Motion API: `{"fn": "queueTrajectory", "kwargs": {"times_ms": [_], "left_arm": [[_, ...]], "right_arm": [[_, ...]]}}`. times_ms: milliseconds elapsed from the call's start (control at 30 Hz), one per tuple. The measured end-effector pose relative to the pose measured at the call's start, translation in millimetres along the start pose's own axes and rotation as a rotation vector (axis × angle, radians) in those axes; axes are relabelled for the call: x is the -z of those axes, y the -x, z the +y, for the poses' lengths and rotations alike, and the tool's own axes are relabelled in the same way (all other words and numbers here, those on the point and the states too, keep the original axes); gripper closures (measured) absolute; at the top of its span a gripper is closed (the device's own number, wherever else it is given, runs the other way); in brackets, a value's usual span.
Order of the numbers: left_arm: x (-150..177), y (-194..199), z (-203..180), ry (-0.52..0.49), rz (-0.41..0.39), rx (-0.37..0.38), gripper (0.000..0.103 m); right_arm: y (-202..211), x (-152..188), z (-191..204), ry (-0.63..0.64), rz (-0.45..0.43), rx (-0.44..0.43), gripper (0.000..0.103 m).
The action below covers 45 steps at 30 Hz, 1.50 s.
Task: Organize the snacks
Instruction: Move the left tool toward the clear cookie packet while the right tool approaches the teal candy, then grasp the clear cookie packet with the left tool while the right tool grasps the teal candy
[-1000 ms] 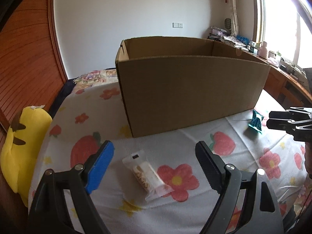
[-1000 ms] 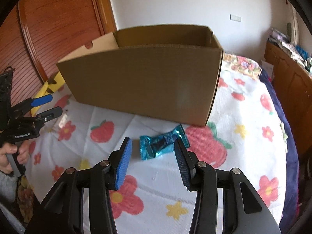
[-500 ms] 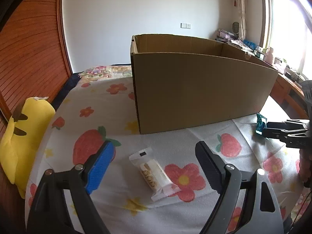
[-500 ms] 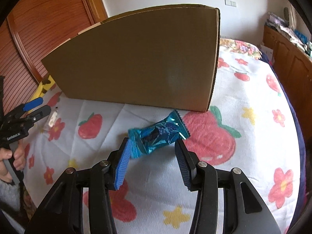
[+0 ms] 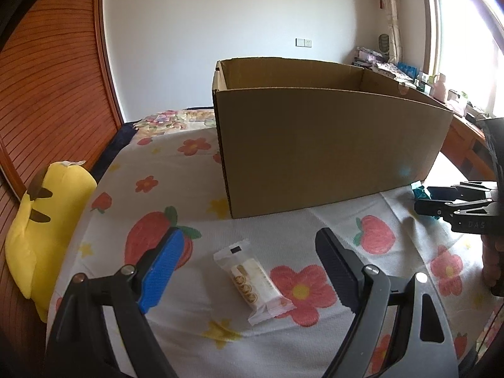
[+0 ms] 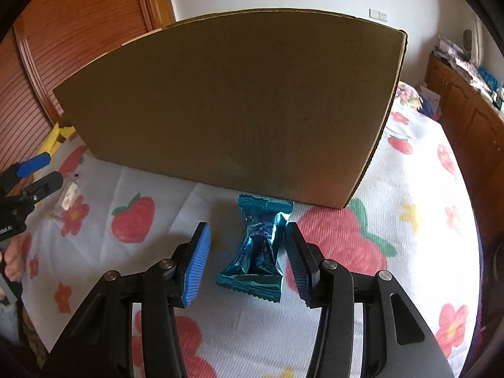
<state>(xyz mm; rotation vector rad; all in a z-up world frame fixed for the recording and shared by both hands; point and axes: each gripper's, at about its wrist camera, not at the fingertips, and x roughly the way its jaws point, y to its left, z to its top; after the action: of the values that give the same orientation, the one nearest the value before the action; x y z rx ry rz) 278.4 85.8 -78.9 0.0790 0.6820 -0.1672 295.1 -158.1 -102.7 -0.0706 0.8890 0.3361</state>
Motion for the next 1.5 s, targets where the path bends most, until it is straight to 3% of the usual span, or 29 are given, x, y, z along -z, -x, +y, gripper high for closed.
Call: {"fn": "queueTrajectory", "kwargs": {"times_ms": [233, 467, 633, 833, 1133, 1400, 1500], "left_arm": [[0.7, -3.6, -0.5, 0.002, 0.018, -0.013, 0.019], [8.0, -11.5, 3.5, 0.019, 0.090, -0.013, 0.026], [11.0, -17.1, 5.1, 0.029, 0.142, -0.014, 0.049], [14.7, -19.3, 5.9, 0.054, 0.195, 0.008, 0.062], [16.4, -21.1, 0.2, 0.050, 0.208, -0.004, 0.067], [16.2, -22.1, 0.1, 0.045, 0.203, -0.006, 0.083], [16.7, -20.5, -0.5, 0.043, 0.199, -0.009, 0.084]], "right_arm": [[-4.6, 1.3, 11.4, 0.025, 0.003, 0.044, 0.057], [-7.6, 0.5, 16.1, 0.039, 0.006, 0.069, 0.058], [-10.1, 0.2, 18.5, 0.041, 0.006, 0.074, 0.059], [-10.6, 0.2, 20.0, 0.049, 0.005, 0.083, 0.059], [-10.9, 0.6, 20.3, 0.051, 0.005, 0.084, 0.059], [-10.8, 0.9, 20.0, 0.050, 0.005, 0.083, 0.059], [-10.6, 0.9, 19.5, 0.050, 0.005, 0.084, 0.059]]}}
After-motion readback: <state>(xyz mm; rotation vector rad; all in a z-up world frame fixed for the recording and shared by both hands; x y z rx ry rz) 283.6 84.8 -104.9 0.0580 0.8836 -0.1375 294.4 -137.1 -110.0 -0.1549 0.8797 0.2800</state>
